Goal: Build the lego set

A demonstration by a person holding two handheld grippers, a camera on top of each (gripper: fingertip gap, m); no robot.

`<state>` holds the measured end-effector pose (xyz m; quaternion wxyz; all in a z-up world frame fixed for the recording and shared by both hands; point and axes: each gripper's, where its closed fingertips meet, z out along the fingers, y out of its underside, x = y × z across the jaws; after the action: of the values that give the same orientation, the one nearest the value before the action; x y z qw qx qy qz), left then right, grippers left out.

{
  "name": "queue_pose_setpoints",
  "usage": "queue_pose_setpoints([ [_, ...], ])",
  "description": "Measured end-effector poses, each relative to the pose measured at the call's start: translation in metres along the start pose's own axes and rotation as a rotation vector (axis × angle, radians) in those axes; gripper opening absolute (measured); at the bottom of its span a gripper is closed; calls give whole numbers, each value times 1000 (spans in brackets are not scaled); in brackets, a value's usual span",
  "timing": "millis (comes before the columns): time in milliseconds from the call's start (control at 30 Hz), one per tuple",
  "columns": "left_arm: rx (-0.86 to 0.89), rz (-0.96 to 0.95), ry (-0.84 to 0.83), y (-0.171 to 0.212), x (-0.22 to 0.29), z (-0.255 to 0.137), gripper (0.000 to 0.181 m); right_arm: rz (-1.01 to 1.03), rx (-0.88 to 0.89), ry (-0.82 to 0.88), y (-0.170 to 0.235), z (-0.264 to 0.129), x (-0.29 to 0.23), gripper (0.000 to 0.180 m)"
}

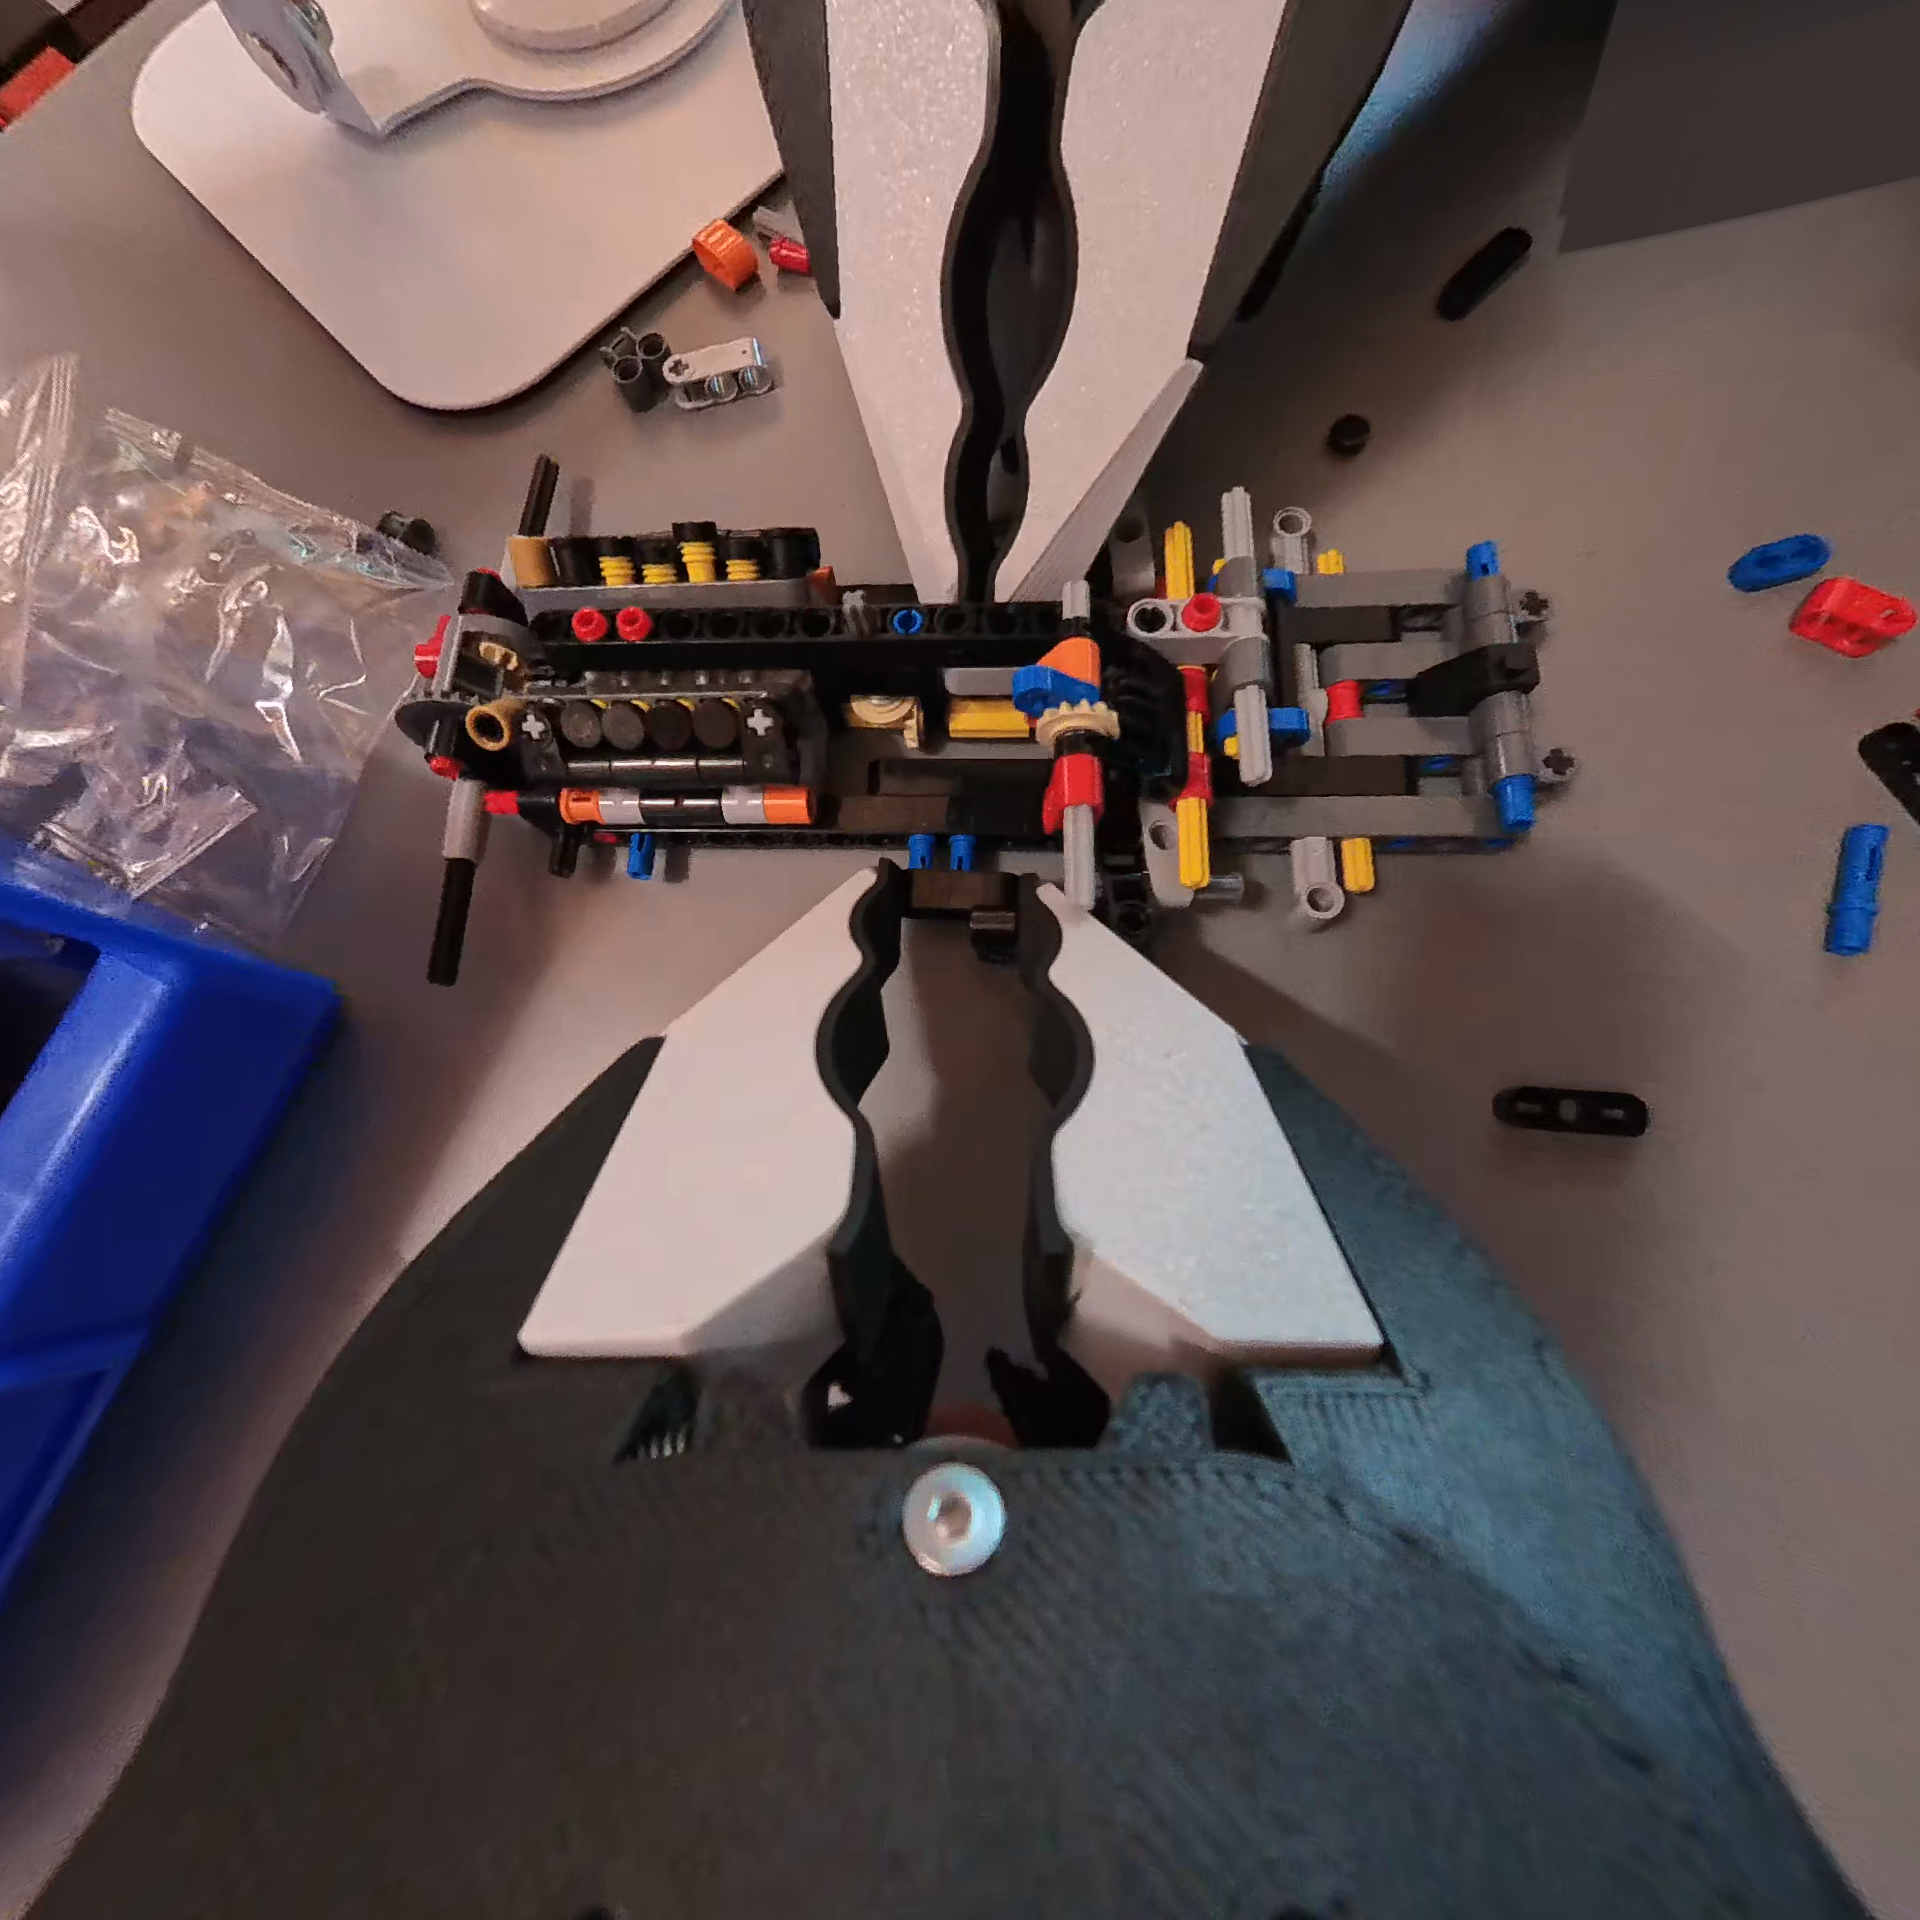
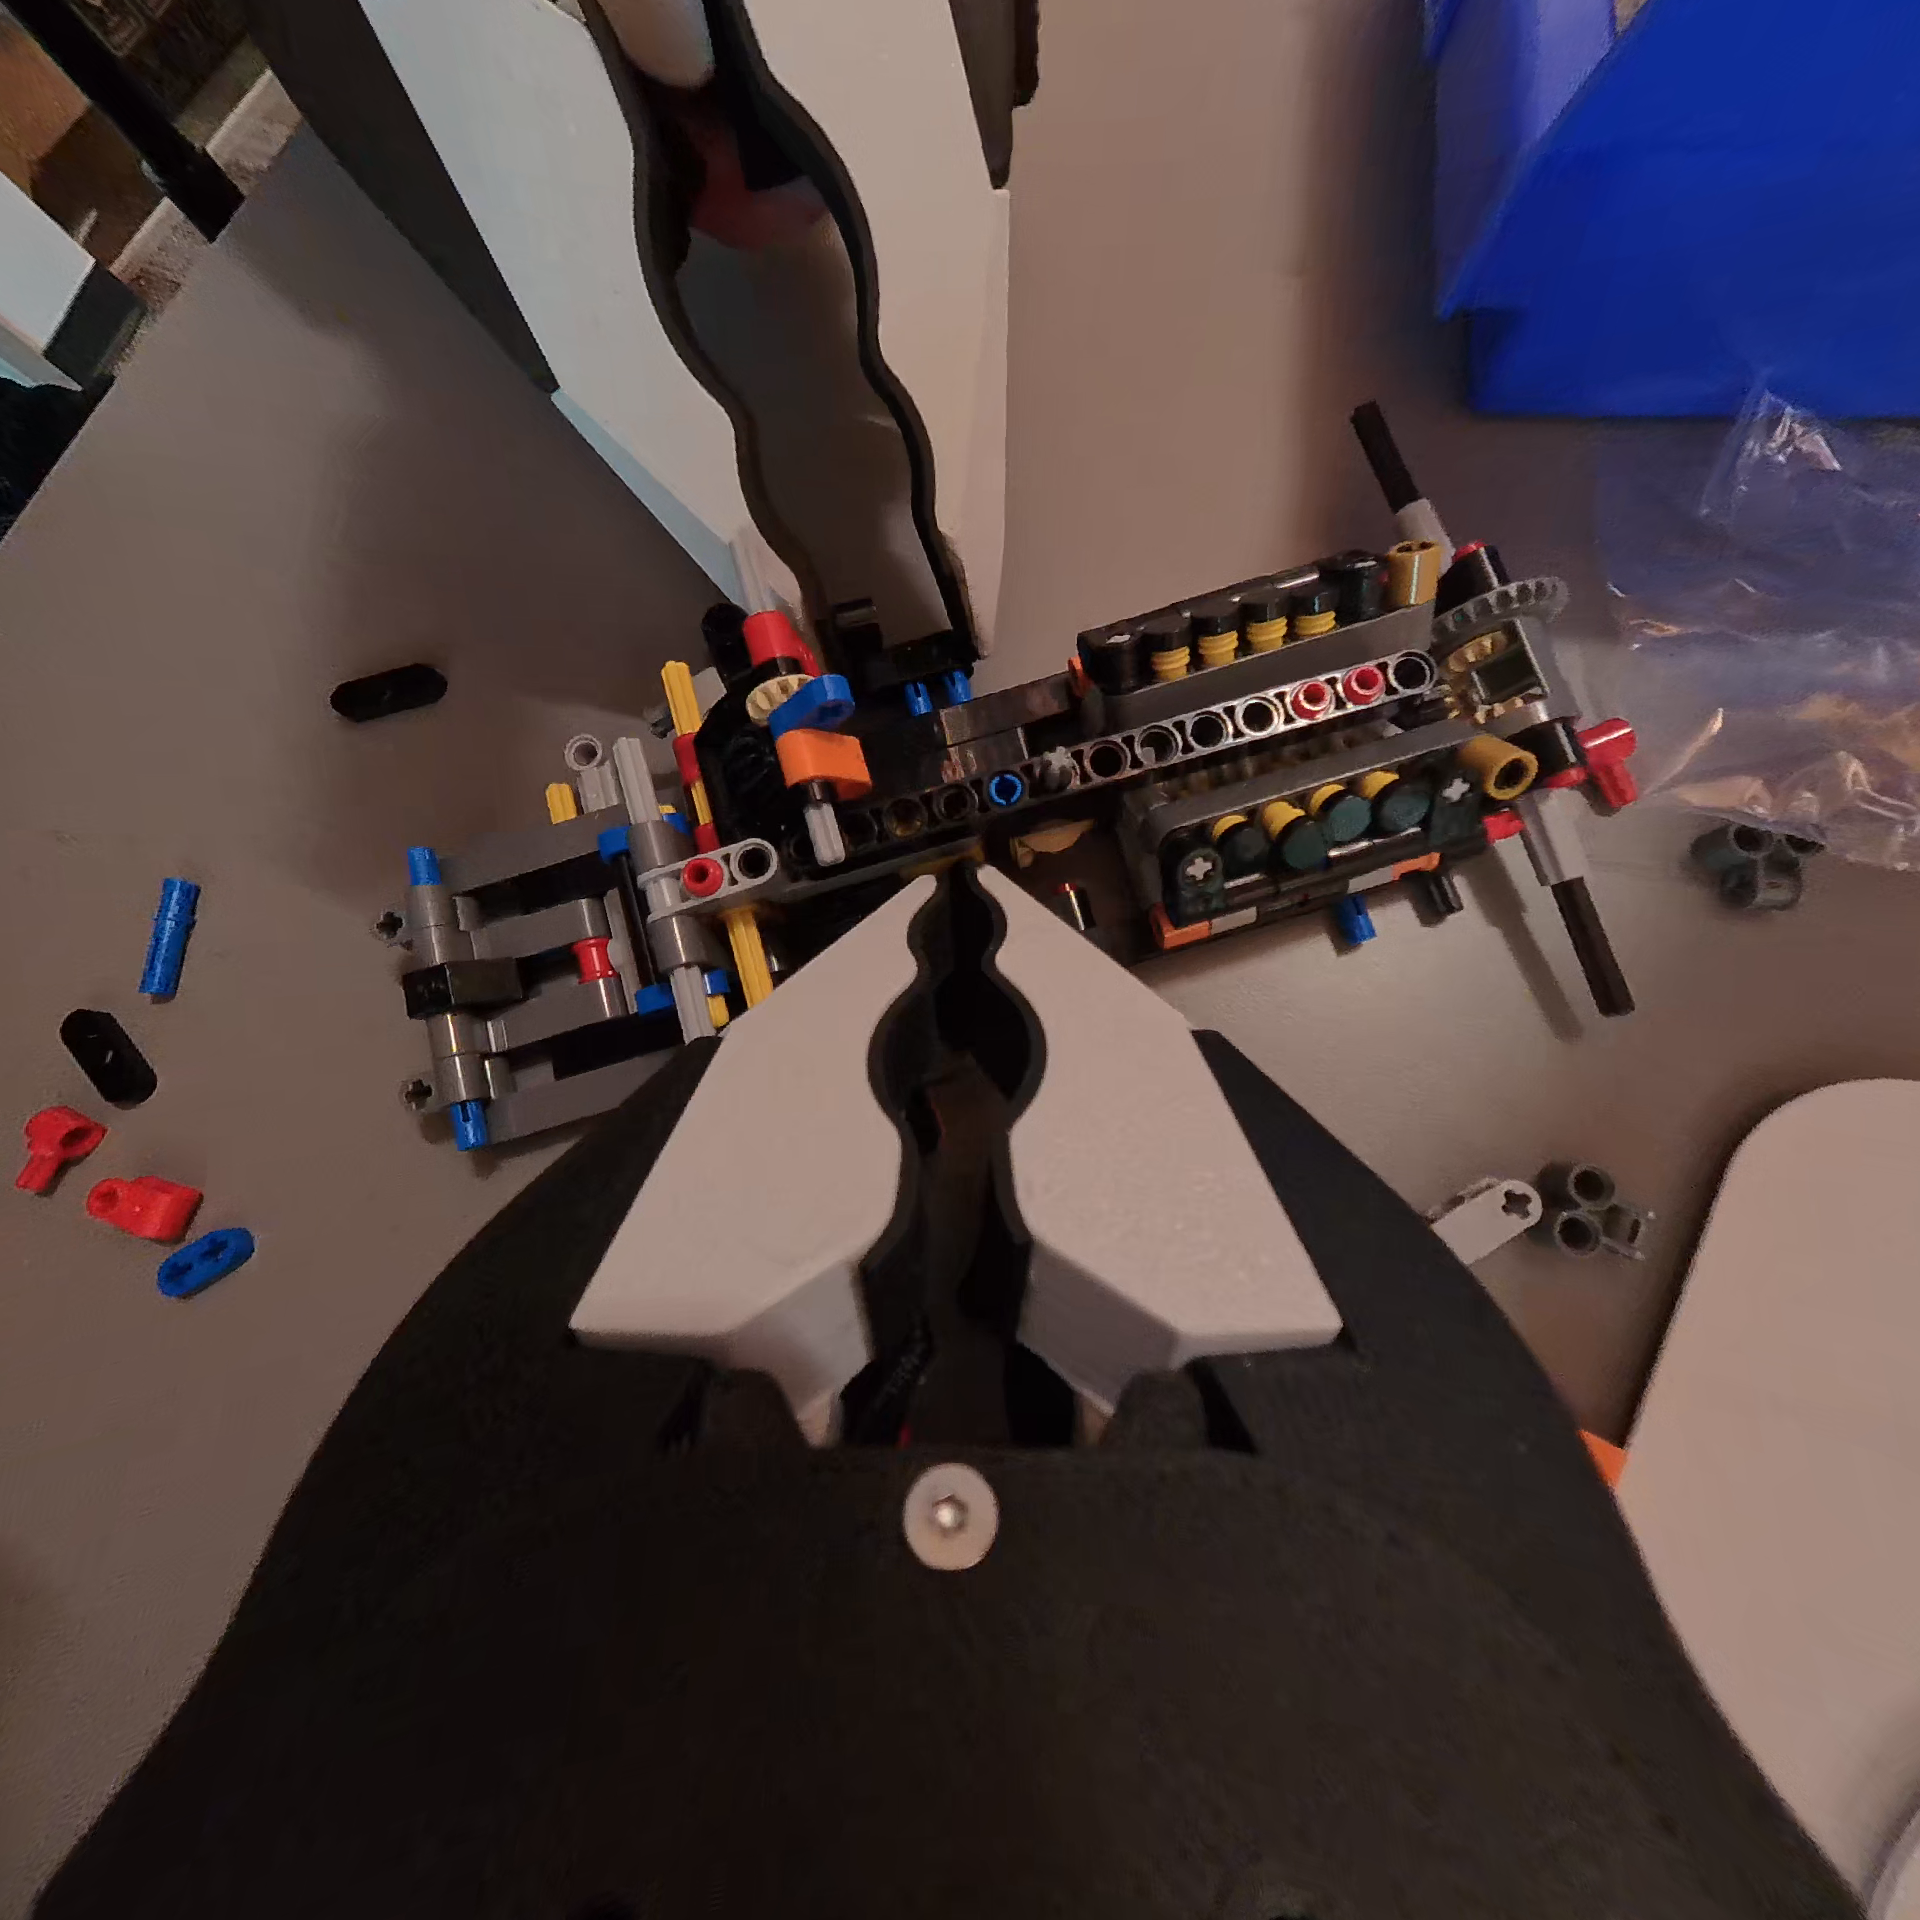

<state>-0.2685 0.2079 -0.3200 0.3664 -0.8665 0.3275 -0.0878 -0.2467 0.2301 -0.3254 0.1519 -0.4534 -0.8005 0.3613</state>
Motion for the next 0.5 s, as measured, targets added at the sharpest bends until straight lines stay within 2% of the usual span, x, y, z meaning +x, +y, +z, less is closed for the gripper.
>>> queue_pose_setpoints([
  [333, -39, -142, 91, 0, 1, 1, 18, -3, -1, 2, 0, 0, 0, 0],
  [500, -59, -77, 39, 0, 0, 1, 18, -3, -1, 2, 0, 0, 0, 0],
])
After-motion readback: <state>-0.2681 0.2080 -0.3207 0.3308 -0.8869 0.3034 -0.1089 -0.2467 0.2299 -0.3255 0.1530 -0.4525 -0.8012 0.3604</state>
